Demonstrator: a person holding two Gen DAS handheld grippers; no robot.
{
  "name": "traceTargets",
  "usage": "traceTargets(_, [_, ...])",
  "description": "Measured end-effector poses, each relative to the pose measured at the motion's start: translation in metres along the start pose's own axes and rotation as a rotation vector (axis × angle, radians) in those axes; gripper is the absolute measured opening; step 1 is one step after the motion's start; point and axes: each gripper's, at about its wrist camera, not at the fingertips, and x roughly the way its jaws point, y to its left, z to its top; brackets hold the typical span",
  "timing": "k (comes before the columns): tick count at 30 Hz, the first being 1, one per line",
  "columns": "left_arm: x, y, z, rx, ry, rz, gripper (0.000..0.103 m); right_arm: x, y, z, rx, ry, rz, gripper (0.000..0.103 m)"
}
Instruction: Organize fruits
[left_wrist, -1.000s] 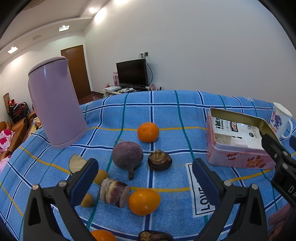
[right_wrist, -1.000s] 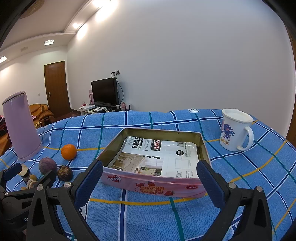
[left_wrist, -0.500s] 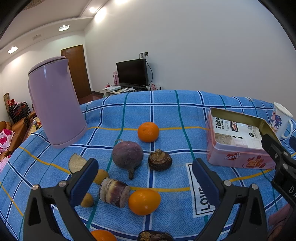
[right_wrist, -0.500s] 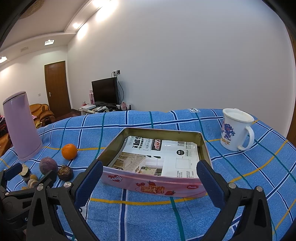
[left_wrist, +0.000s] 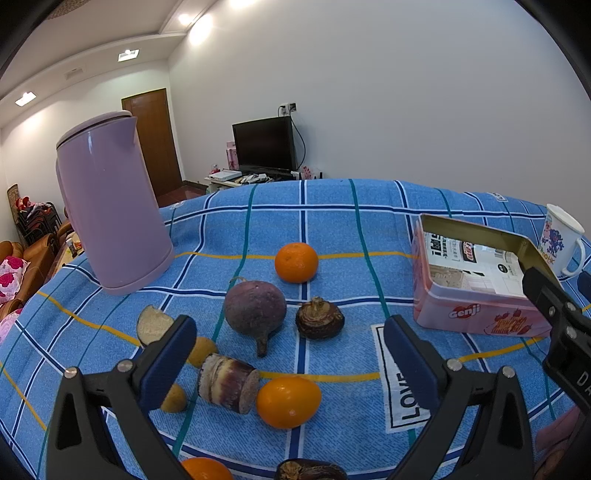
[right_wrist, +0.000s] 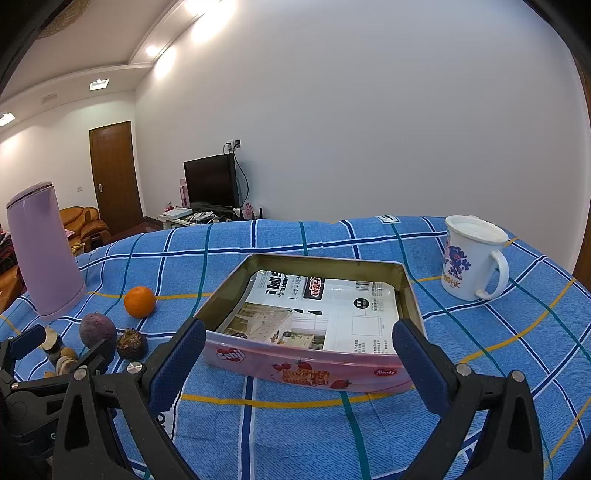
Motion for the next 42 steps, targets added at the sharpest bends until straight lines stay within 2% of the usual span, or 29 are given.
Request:
traceTargets(19, [0.0, 0.002, -0.001, -0.009, 0.001, 0.003, 0.103, 0.0, 0.004, -0.001, -0.011, 0.005, 0.022, 0.102])
traceTargets(25, [-0.008, 0.006, -0.005, 0.017, -0.002, 0.036, 0.103, -0.001, 0.006, -0.001, -0.022, 0.009, 0.05, 0.102])
traceTargets(33, [-0.025, 0.027, -0.009, 0.004, 0.025, 0.052, 0.103, -0.001, 0.015, -0.002, -0.045, 0.027, 0.139, 0.102])
traceTargets(42, [-0.037, 0.069, -0.021, -0.037, 0.081, 0.076, 0.103, -0.003, 0.037, -0.009, -0.117, 0.055, 0.298, 0.101])
